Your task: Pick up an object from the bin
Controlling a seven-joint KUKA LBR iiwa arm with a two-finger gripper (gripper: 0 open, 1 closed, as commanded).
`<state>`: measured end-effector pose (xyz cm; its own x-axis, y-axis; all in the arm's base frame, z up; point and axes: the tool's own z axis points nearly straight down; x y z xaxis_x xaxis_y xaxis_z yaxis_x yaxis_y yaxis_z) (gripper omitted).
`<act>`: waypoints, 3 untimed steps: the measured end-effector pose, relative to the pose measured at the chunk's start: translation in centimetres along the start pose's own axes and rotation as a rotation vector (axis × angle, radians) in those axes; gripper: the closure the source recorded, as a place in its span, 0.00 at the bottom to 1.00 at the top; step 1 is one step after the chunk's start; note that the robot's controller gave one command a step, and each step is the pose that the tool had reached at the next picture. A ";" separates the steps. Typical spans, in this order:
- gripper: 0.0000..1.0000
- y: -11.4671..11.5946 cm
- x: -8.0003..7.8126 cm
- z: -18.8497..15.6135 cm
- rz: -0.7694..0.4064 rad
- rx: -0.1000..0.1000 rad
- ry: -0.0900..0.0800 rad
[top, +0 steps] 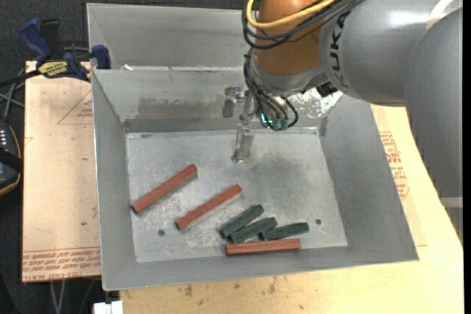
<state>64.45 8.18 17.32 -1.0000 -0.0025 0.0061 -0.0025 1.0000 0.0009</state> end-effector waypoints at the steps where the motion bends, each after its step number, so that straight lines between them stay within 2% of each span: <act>1: 0.00 0.0 -0.2 -0.5 0.001 -0.001 -0.008; 2: 0.00 -0.1 -0.2 -0.5 0.002 0.000 -0.008; 3: 0.00 0.5 0.8 2.4 -0.062 0.000 -0.015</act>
Offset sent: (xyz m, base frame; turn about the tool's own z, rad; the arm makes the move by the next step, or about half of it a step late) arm 0.0000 0.0000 0.0000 0.0000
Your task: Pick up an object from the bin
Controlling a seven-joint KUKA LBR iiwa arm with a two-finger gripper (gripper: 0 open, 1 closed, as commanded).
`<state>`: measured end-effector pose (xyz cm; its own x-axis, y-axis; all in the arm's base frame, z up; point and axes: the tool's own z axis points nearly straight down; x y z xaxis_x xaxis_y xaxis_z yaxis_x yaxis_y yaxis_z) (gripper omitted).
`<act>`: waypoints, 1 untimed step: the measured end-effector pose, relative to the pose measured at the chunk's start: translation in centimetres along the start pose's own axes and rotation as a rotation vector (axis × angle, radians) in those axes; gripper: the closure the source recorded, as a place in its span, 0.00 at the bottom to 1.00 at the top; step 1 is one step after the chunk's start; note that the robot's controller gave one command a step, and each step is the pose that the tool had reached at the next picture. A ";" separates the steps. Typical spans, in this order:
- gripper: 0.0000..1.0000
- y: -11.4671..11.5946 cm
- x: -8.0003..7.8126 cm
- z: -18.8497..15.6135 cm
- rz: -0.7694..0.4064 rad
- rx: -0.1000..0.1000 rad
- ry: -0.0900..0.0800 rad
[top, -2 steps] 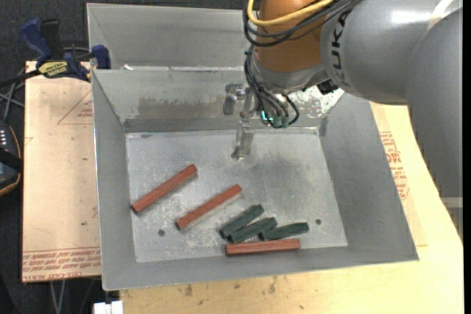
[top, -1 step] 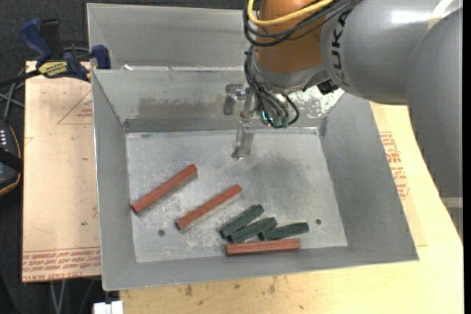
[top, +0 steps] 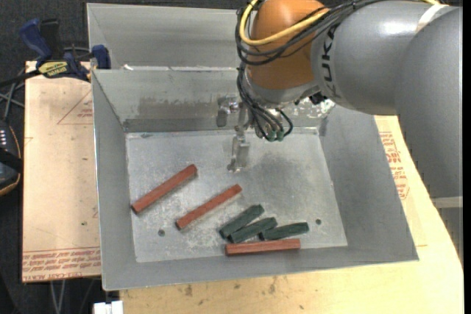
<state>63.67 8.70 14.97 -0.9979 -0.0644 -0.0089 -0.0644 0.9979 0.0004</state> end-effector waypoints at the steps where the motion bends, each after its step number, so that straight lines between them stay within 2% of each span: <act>1: 0.00 3.6 -0.3 6.4 -0.155 -0.001 0.001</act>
Offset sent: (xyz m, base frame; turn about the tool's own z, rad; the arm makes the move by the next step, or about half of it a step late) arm -0.0405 0.0238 -0.0797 -0.2679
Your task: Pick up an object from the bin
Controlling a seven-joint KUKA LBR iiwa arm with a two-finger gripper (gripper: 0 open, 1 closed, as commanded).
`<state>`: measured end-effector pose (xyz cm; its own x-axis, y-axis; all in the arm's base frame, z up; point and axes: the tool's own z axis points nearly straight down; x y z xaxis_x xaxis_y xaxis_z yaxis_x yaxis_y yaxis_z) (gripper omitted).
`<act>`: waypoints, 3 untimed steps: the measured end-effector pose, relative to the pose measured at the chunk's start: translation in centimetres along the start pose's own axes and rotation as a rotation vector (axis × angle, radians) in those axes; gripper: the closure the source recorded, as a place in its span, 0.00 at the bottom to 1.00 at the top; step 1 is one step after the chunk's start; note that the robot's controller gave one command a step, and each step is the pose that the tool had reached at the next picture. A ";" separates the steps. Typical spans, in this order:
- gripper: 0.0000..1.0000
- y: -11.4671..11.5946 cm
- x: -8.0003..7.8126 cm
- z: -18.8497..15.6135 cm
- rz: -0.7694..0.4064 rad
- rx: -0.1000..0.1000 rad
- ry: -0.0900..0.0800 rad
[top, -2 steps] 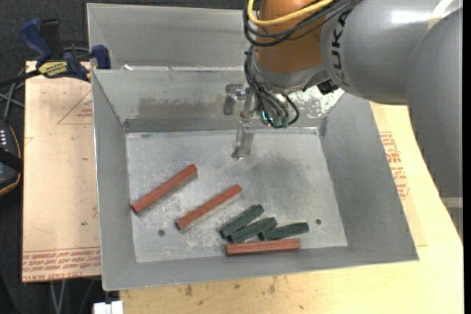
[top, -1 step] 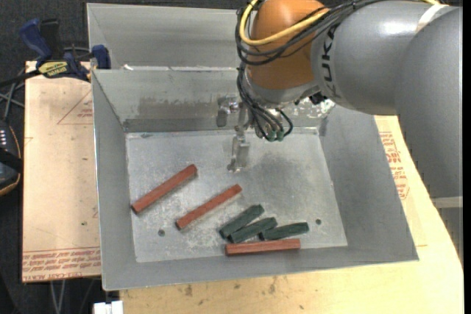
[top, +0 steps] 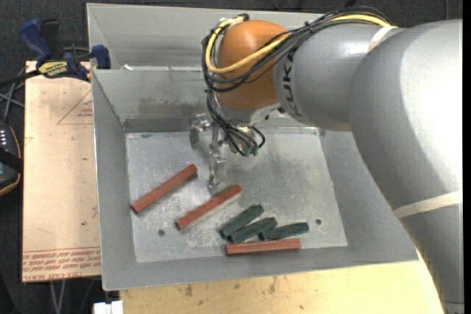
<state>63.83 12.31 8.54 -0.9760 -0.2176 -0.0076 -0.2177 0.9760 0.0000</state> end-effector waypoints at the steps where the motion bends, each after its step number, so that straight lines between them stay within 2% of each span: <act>1: 0.00 1.1 2.6 2.1 -0.072 -0.005 0.007; 2: 0.00 2.0 5.3 -1.6 -0.080 -0.001 0.015; 3: 0.00 3.0 1.4 -7.4 -0.054 -0.002 0.006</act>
Offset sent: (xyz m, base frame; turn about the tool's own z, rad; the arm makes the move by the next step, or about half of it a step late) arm -0.0690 0.0211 0.0438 -0.0508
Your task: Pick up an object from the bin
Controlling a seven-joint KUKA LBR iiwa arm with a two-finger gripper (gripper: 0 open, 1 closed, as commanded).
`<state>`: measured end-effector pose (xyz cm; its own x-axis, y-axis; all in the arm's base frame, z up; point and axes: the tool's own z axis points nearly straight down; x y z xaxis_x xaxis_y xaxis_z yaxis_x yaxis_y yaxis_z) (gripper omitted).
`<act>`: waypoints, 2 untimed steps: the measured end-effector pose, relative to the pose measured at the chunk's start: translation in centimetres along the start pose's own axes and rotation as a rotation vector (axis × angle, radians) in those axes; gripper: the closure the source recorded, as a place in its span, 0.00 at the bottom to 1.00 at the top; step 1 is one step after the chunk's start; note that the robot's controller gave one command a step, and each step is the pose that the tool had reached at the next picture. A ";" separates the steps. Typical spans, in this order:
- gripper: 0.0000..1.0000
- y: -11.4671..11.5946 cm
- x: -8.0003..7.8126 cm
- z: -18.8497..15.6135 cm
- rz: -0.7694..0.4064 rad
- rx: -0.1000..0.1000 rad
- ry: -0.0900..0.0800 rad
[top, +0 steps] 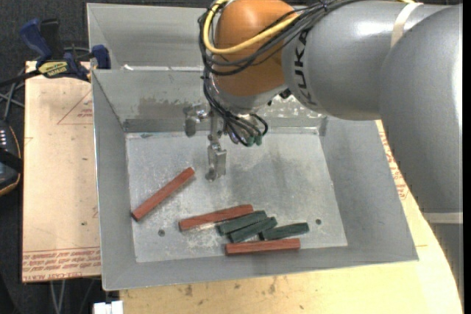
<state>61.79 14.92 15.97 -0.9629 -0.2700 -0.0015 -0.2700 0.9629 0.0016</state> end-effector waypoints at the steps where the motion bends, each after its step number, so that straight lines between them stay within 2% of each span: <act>1: 0.00 0.3 0.1 0.1 -0.018 0.002 -0.011; 2: 0.00 3.9 0.8 4.3 -0.198 0.001 -0.001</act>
Offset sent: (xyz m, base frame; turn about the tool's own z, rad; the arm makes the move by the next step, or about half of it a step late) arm -0.0267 0.0553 -0.0638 -0.2690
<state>59.92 18.50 11.71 -0.8908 -0.4544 -0.0031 -0.4544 0.8908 0.0001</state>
